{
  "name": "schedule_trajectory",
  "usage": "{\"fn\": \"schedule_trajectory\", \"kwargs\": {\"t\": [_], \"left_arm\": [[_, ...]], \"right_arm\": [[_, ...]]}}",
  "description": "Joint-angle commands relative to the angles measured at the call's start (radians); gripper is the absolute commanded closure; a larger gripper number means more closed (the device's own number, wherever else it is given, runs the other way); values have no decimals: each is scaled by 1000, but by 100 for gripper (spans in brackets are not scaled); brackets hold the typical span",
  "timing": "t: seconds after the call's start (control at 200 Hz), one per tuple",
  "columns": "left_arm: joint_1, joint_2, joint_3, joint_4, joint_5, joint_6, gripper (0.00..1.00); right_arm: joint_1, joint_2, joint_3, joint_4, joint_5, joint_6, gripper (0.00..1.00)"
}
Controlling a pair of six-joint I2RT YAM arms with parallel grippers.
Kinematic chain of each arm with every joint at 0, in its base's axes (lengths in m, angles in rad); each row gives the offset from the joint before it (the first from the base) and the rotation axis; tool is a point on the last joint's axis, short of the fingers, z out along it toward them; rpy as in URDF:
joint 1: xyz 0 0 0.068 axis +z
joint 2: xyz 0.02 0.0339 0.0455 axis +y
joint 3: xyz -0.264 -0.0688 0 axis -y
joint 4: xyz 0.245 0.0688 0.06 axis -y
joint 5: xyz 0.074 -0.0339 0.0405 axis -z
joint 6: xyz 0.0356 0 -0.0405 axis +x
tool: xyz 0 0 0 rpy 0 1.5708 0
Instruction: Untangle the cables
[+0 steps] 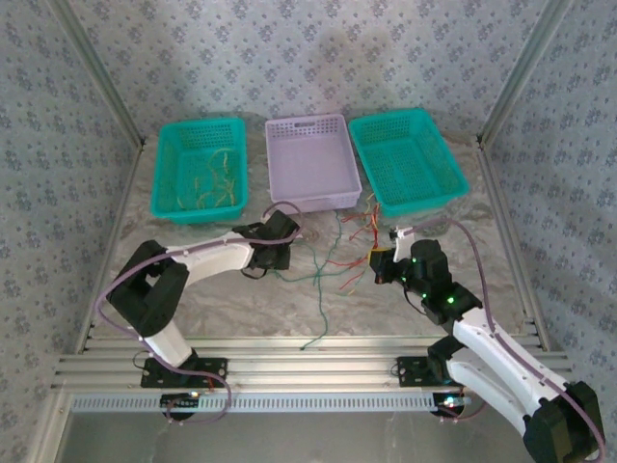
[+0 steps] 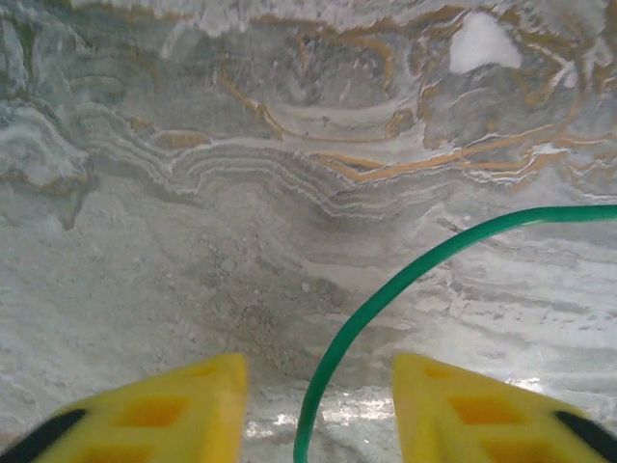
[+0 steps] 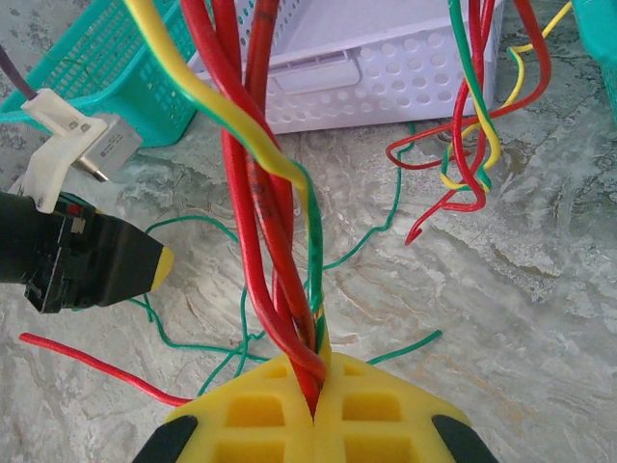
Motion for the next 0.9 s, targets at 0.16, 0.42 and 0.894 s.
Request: {"fn": "schedule_trajectory", "kwargs": {"t": [0.16, 0.42, 0.894], "left_arm": [[12, 33, 61, -26, -18, 30, 81], [22, 32, 75, -41, -14, 46, 100], [24, -260, 212, -276, 40, 96, 100]], "right_arm": [[-12, -18, 11, 6, -18, 1, 100], [-16, -28, 7, 2, -21, -1, 100], [-30, -38, -9, 2, 12, 20, 100]]}}
